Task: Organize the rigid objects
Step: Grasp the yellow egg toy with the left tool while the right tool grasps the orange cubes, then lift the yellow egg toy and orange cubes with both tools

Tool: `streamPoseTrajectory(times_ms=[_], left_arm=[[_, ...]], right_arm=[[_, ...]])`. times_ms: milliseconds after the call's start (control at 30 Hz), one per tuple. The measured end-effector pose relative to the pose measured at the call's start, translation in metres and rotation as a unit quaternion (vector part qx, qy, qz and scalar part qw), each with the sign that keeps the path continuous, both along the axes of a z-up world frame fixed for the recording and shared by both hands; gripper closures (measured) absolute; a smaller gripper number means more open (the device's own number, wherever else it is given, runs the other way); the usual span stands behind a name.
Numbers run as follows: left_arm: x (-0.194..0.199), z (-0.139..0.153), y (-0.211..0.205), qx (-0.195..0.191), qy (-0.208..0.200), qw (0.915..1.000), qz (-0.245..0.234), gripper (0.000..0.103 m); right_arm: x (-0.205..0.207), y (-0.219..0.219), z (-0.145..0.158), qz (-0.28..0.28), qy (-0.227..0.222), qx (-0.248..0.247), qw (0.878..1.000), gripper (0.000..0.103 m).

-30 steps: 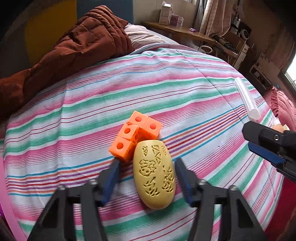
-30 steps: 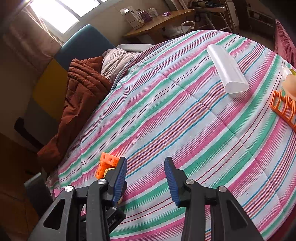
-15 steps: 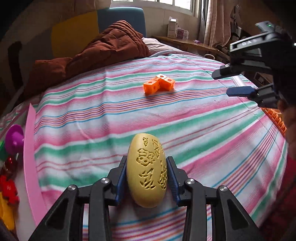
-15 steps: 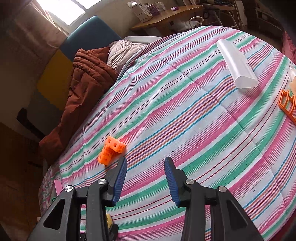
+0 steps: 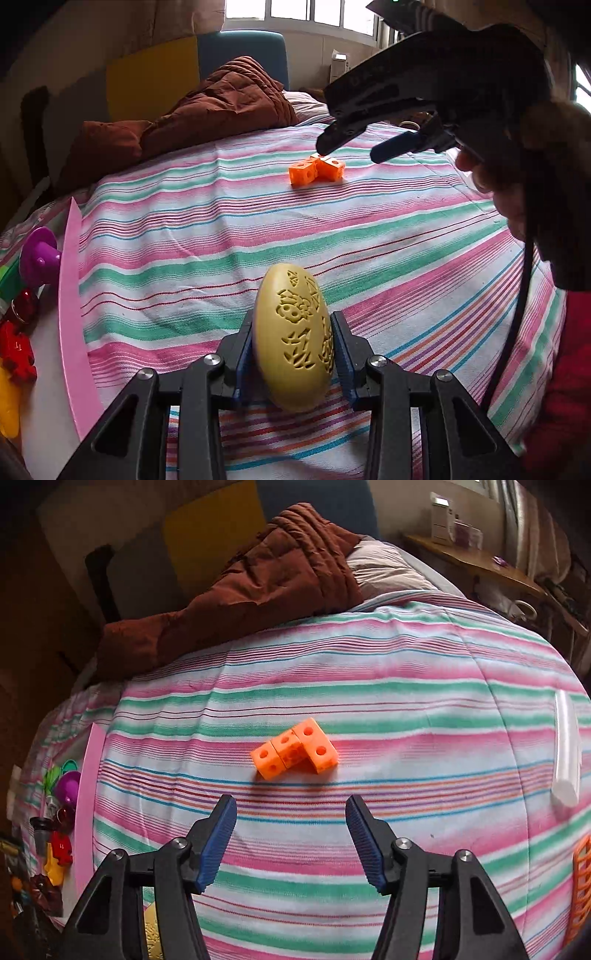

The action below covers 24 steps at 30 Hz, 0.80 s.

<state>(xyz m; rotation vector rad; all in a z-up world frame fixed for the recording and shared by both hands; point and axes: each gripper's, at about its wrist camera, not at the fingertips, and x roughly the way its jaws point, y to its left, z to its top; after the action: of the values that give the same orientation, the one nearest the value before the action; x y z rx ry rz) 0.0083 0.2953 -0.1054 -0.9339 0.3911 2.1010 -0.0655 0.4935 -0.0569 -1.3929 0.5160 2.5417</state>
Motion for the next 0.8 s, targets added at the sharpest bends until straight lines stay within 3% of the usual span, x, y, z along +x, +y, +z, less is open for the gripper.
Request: streamPoseTrajectory(times_ms=[133, 300, 500, 567, 633, 800], left_arm=[[-0.002, -0.001, -0.001, 0.004, -0.003, 1.0000, 0.000, 0.065], [-0.004, -0.001, -0.002, 0.011, -0.010, 0.9999, 0.000, 0.065], [-0.007, -0.001, -0.004, 0.014, -0.015, 0.9998, 0.001, 0.064], [-0.007, -0.001, -0.003, 0.013, -0.013, 0.9998, 0.001, 0.064], [-0.009, -0.001, -0.004, 0.014, -0.014, 0.9998, 0.001, 0.064], [-0.014, 0.000, -0.003, 0.018, -0.017, 0.9997, 0.001, 0.064]], right_arm=[[-0.032, 0.000, -0.005, 0.043, -0.021, 0.023, 0.999, 0.033], [-0.061, 0.003, -0.017, 0.083, -0.055, 0.062, 0.993, 0.031], [-0.082, 0.004, -0.033, 0.109, -0.082, 0.051, 0.989, 0.030], [-0.085, 0.002, -0.040, 0.110, -0.097, 0.055, 0.988, 0.031], [-0.083, 0.001, -0.045, 0.102, -0.102, 0.073, 0.987, 0.042], [-0.054, -0.009, -0.044, 0.086, -0.087, 0.059, 0.991, 0.042]])
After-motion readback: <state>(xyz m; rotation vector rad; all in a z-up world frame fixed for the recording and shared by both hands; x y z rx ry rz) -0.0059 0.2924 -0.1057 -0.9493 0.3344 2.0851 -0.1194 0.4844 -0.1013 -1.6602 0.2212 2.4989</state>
